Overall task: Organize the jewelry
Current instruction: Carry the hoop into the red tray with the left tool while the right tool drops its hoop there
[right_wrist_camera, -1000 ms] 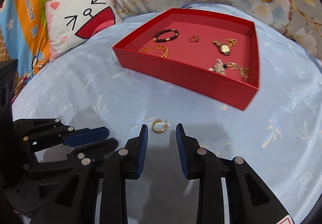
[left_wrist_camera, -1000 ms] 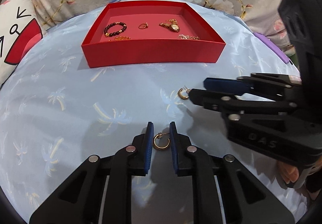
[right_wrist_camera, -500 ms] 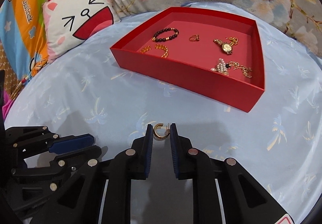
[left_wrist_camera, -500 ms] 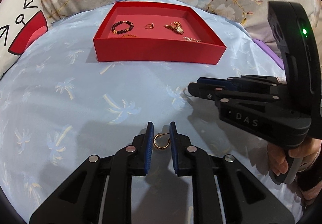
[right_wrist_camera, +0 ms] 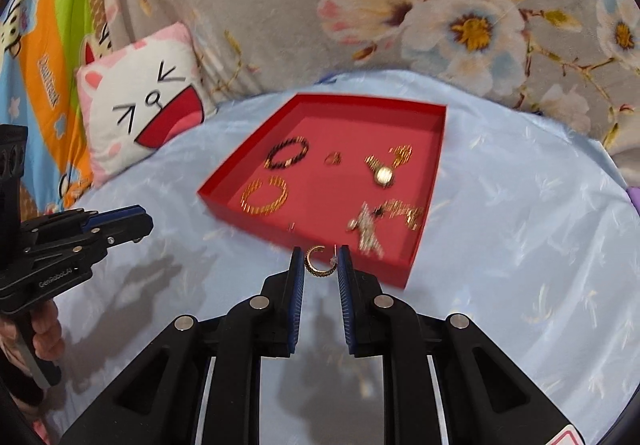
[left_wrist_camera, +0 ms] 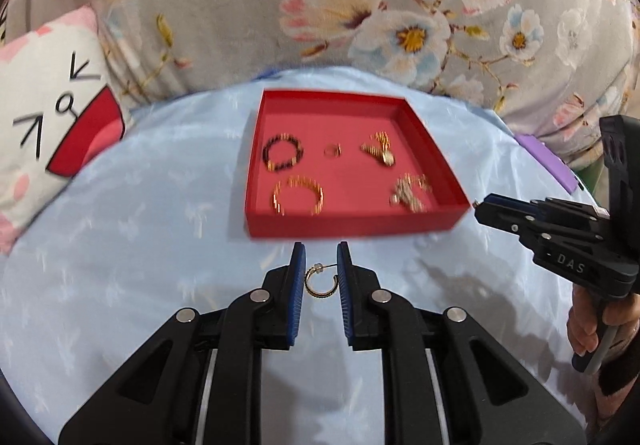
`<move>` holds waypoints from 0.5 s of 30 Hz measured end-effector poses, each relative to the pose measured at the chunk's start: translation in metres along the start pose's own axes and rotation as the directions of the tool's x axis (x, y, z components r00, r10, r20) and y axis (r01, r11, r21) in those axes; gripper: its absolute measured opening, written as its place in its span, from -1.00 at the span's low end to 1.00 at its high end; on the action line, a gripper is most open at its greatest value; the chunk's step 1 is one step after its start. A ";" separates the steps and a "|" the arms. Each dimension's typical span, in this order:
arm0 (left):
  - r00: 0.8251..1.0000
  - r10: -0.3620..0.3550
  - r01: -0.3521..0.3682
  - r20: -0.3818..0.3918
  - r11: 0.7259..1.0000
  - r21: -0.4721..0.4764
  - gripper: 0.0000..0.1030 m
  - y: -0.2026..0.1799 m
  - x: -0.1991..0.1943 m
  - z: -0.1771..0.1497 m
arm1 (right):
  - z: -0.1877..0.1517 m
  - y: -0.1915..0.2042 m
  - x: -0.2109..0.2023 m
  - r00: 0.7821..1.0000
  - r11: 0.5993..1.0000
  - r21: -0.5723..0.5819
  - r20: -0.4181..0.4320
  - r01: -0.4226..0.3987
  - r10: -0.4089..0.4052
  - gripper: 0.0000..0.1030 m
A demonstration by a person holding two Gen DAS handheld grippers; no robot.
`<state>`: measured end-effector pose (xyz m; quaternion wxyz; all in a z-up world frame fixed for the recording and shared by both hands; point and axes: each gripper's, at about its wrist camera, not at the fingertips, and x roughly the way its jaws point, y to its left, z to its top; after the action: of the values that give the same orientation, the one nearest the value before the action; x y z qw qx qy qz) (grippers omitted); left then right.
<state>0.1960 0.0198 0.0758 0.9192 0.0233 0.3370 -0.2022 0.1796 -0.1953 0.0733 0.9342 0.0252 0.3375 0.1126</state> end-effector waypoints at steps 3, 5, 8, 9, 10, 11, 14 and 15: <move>0.999 -0.017 0.016 0.031 1.000 0.018 -0.70 -0.010 0.017 0.034 | 0.026 -0.014 0.009 1.000 0.999 0.034 0.015 0.013 -0.014 -0.70; 0.999 -0.019 0.018 0.049 1.000 0.022 -0.70 -0.017 0.033 0.052 | 0.041 -0.023 0.020 1.000 0.998 0.066 0.015 0.013 -0.014 -0.69; 0.999 -0.025 0.025 0.036 1.000 0.010 -0.70 -0.024 0.067 0.075 | 0.058 -0.032 0.041 1.000 0.995 0.093 0.015 0.026 -0.027 -0.70; 0.999 -0.032 0.032 0.024 0.999 0.007 -0.70 -0.026 0.078 0.081 | 0.061 -0.033 0.047 0.999 0.995 0.097 0.014 0.031 -0.032 -0.69; 0.999 -0.038 0.038 0.016 0.999 0.005 -0.70 -0.027 0.087 0.084 | 0.064 -0.035 0.054 0.999 0.994 0.099 0.010 0.039 -0.040 -0.69; 1.000 -0.023 0.023 0.007 1.000 -0.001 -0.70 -0.028 0.100 0.087 | 0.066 -0.036 0.060 0.999 0.994 0.100 0.007 0.047 -0.048 -0.69; 1.000 -0.003 0.003 -0.016 1.000 -0.001 -0.70 -0.030 0.125 0.089 | 0.067 -0.041 0.083 0.998 0.992 0.111 -0.013 0.066 -0.065 -0.69; 1.000 -0.002 0.002 -0.026 1.000 -0.003 -0.70 -0.030 0.132 0.088 | 0.066 -0.041 0.090 0.997 0.991 0.114 -0.021 0.071 -0.069 -0.68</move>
<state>0.3288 -0.0708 0.0639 0.9146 0.0242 0.3493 -0.2022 0.2970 -0.2133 0.0633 0.9318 0.0658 0.3518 0.0603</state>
